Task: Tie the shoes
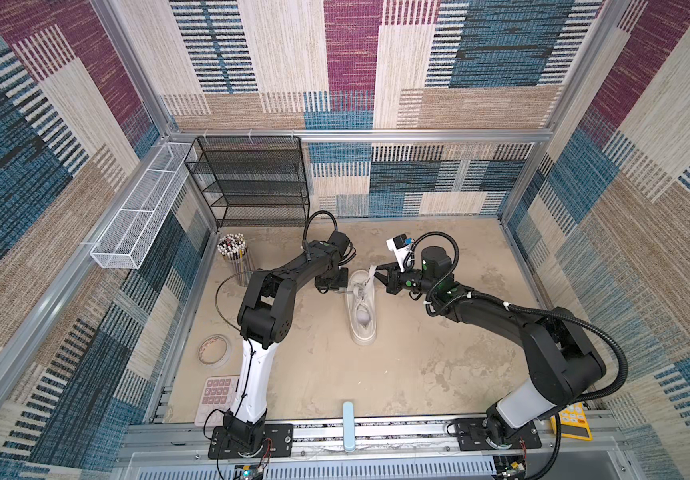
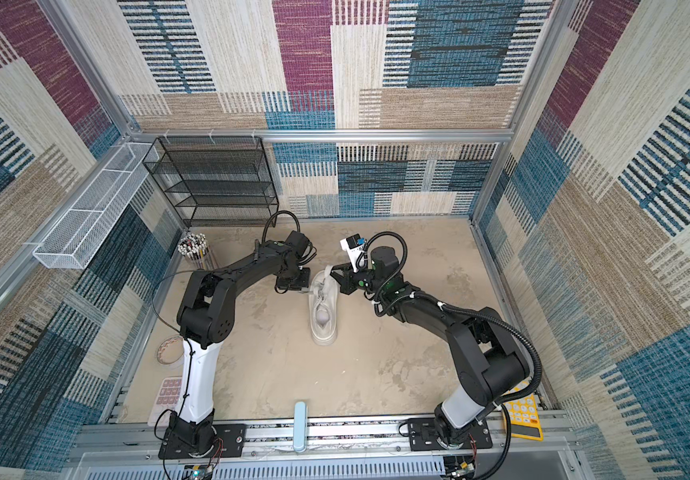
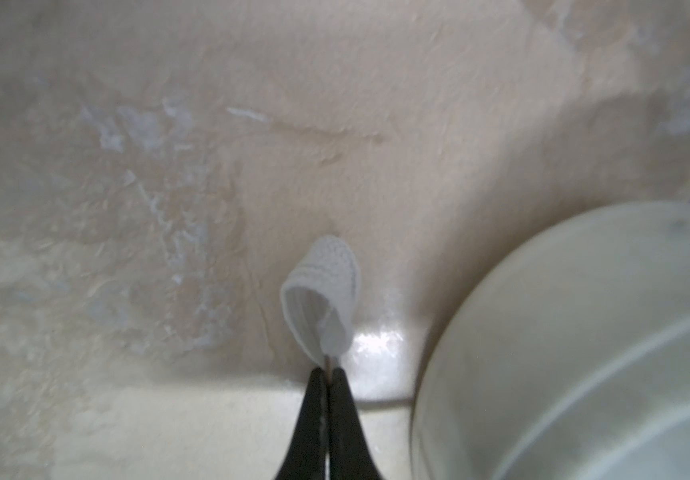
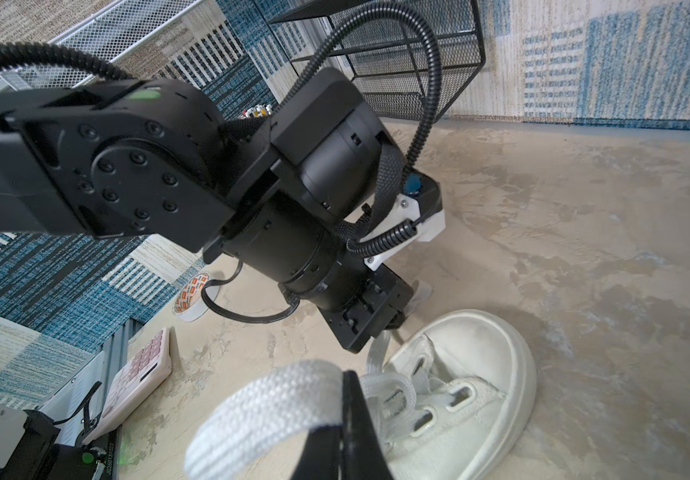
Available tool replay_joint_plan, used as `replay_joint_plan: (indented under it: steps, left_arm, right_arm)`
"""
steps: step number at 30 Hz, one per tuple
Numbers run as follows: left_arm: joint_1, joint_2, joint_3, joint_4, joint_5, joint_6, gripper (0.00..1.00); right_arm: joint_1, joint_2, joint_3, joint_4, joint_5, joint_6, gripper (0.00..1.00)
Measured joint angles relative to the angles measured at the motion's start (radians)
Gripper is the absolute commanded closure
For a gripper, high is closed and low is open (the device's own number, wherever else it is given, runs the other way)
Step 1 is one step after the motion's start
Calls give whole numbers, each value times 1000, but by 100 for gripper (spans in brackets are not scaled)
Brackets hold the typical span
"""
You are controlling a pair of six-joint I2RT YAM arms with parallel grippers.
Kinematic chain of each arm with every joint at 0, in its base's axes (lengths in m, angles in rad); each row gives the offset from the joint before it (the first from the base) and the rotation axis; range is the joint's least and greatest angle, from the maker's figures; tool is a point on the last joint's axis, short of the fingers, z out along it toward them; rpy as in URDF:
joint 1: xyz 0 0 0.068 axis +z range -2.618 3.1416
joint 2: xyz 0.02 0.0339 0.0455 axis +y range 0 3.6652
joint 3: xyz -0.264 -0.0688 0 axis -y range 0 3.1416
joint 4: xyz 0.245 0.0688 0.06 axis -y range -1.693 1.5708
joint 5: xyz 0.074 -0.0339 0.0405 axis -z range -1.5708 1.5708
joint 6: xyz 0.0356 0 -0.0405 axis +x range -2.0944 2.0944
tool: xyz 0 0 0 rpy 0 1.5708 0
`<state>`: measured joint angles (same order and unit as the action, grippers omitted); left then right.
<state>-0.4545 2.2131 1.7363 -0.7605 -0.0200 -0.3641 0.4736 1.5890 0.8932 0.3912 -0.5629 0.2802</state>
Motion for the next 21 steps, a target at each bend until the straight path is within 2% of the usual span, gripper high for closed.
replay_joint_plan:
  steps: [9,17,21]
  left_arm:
    - [3,-177,-76,-21,-32,4,100]
    - [23,-304,-133,-78,-84,19,100]
    - [31,-348,-148,-108,-112,21,100]
  right_arm:
    - [0,-126,-126,-13,85,34,100]
    - [-31,-299,-250,-105,263,91,100]
    - [-43,-340,-268,-183,338,135,100]
